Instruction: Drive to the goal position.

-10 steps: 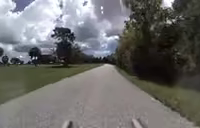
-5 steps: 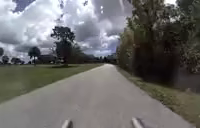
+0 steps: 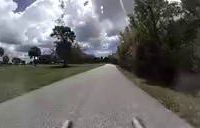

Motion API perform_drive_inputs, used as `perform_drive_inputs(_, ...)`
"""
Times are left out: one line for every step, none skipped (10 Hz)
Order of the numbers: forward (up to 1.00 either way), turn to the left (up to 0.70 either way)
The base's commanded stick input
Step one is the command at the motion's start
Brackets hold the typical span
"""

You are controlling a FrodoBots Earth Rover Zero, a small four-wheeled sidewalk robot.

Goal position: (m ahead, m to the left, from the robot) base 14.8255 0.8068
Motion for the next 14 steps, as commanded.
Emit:
perform_drive_inputs(0.70, 0.01)
perform_drive_inputs(0.70, 0.01)
perform_drive_inputs(0.70, 0.01)
perform_drive_inputs(0.70, 0.01)
perform_drive_inputs(0.70, 0.01)
perform_drive_inputs(0.70, 0.01)
perform_drive_inputs(0.70, 0.01)
perform_drive_inputs(0.70, 0.01)
perform_drive_inputs(0.70, 0.01)
perform_drive_inputs(0.70, 0.01)
perform_drive_inputs(0.70, 0.01)
perform_drive_inputs(0.70, 0.01)
perform_drive_inputs(0.70, 0.01)
perform_drive_inputs(0.70, 0.01)
